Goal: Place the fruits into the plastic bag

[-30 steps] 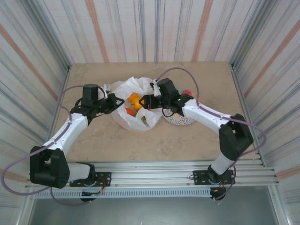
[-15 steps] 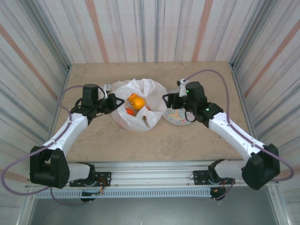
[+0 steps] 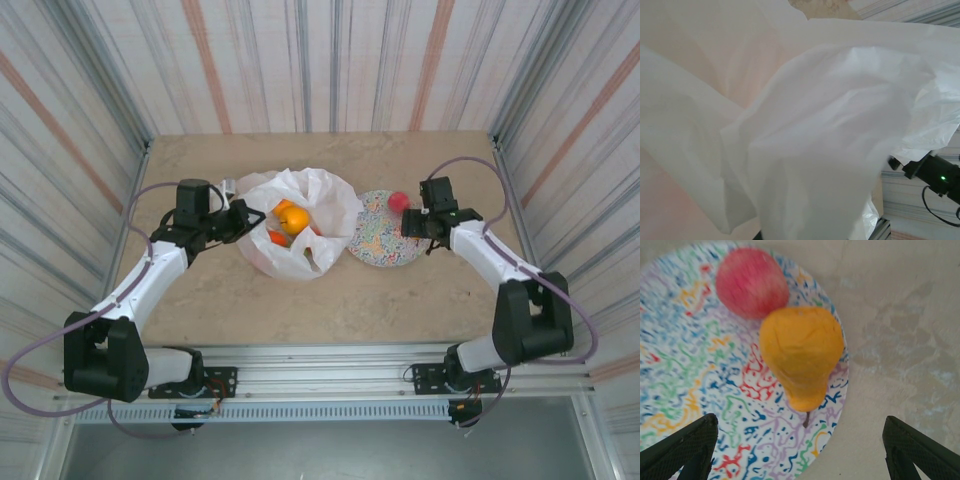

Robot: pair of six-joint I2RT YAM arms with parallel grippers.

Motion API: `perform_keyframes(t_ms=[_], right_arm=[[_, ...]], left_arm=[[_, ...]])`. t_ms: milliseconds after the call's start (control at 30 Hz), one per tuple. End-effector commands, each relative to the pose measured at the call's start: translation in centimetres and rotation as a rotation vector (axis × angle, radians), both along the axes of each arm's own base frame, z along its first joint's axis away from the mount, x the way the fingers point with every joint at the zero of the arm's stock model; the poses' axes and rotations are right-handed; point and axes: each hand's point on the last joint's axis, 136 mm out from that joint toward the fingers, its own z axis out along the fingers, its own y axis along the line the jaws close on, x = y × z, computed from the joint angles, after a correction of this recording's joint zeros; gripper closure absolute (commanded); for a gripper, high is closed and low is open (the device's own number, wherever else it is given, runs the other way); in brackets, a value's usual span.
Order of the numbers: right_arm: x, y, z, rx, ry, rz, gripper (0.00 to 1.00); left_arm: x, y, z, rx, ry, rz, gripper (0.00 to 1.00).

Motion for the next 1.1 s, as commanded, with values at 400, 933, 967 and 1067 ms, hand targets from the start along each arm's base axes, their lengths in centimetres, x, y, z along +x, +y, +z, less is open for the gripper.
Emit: perform_keyframes(t_ms=[400,933,967,1067], right_arm=[[4.0,-0.5,-3.9,-0.041,0.164,0.032,0.11],[5.4,0.0,-5.8,-0.041,0.223,0.061,0.32],[5.4,0.0,-5.8,-0.04,0.224,0.06,0.34],[5.0,-0.1,-5.3,-0.037,0.217,0.06,0.37]], left_arm=[[0.1,0.0,1.0,0.004,-0.03,-0.012,1.0],[0.1,0.0,0.9,0.005,-0.027,-0.01,1.0],[0.1,0.0,0.9,0.006,-0.026,-0.01,1.0],[0.1,0.0,0.9,0.008,-0.028,-0.012,1.0]])
